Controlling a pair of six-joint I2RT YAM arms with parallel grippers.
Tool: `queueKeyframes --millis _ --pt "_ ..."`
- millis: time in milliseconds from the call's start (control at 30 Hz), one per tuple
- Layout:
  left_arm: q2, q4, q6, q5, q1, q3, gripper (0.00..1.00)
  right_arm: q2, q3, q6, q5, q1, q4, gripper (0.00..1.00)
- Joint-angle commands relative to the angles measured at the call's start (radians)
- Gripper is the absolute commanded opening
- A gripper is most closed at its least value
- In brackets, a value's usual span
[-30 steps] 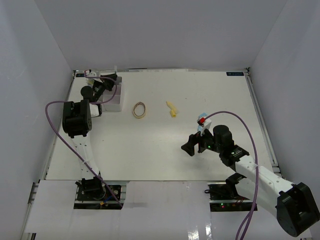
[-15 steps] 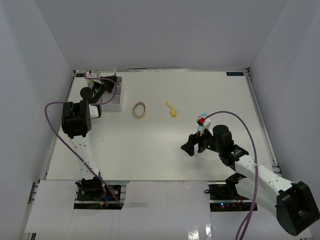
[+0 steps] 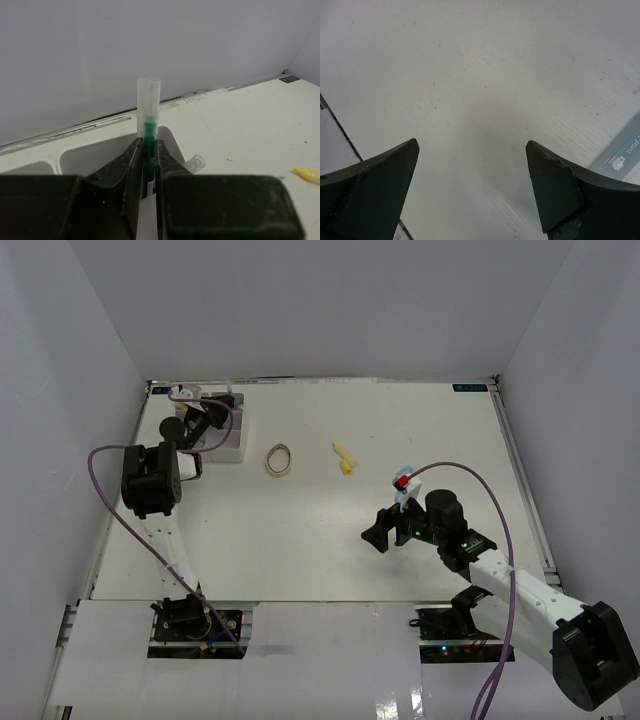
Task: Sort the stationery into containers
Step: Place the pen in the storage box.
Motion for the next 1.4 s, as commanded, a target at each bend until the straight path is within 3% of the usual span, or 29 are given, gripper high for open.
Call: queueKeyframes --millis 0,367,567,700,900,1000,1133,1233,1367 --pt "-0.098 0.484 0.007 0.036 0.005 -0.023 0.24 -0.004 -0.003 -0.011 -0.013 -0.006 0.042 0.94" --pt "-0.134 0.484 0.003 0.024 0.005 -0.063 0.45 -0.037 -0.011 -0.008 -0.014 -0.006 0.040 0.94" --pt "-0.194 0.452 -0.012 -0.013 0.005 -0.099 0.47 -0.056 -0.011 -0.008 -0.016 -0.006 0.038 0.94" --pt "-0.303 0.336 -0.026 -0.026 0.003 -0.164 0.45 -0.078 -0.005 -0.003 -0.020 -0.004 0.032 0.94" --pt "-0.548 -0.018 -0.006 -0.051 -0.024 -0.244 0.46 -0.130 0.007 0.012 -0.020 -0.004 0.005 0.93" --pt "-0.680 -0.316 0.036 -0.063 -0.063 -0.237 0.45 -0.150 0.029 0.020 -0.011 -0.006 -0.035 0.93" --pt "-0.815 -0.858 0.141 -0.183 -0.173 -0.168 0.36 -0.176 0.046 0.041 0.016 -0.006 -0.092 0.93" --pt "-0.894 -1.075 0.188 -0.299 -0.260 -0.152 0.36 -0.191 0.056 0.053 0.030 -0.006 -0.130 0.93" --pt "-0.964 -1.244 0.096 -0.361 -0.333 -0.183 0.39 -0.214 0.073 0.079 0.065 -0.006 -0.202 0.93"
